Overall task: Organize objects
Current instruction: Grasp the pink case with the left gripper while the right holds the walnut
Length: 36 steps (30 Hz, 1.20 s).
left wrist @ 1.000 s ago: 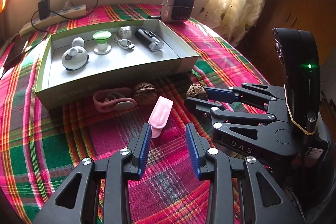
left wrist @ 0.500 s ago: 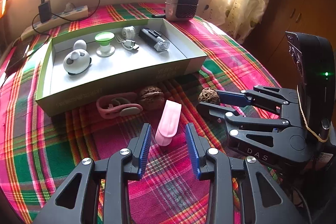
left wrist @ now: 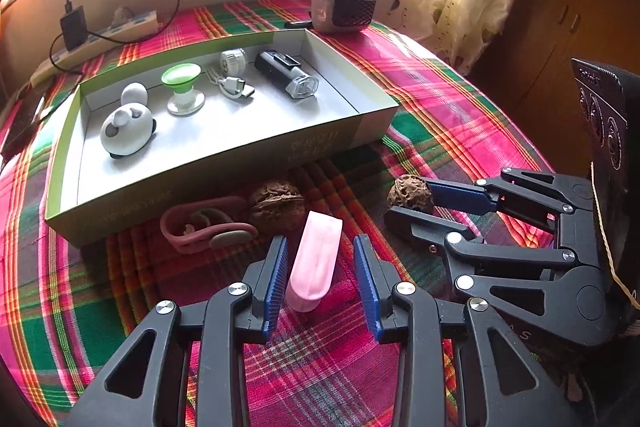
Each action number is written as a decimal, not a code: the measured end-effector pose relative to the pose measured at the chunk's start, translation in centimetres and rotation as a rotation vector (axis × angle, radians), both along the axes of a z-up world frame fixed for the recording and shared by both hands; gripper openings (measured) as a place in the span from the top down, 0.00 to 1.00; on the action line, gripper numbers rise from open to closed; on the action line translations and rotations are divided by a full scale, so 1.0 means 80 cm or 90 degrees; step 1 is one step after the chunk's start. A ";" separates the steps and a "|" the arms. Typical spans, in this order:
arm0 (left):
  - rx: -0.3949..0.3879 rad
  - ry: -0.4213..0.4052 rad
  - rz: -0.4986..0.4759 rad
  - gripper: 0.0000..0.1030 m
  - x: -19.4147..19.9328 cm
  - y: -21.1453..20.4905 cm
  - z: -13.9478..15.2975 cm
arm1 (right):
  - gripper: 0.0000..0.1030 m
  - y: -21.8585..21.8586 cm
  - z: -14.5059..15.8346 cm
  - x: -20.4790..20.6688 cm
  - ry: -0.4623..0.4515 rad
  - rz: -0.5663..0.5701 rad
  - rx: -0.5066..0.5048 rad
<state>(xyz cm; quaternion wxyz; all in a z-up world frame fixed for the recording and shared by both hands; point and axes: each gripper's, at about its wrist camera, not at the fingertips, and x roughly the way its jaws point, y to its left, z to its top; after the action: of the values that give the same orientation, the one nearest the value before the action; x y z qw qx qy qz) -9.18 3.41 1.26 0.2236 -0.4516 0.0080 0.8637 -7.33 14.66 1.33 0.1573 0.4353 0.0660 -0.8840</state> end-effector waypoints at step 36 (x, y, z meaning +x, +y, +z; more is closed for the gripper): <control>-0.042 0.033 0.022 0.85 0.001 0.005 -0.004 | 0.70 0.001 -0.001 0.000 0.007 0.006 -0.002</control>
<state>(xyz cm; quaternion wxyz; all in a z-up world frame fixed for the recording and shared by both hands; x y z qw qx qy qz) -9.13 3.84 0.97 0.1932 -0.4365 0.0345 0.8780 -7.35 14.72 1.27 0.1617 0.4298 0.0671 -0.8858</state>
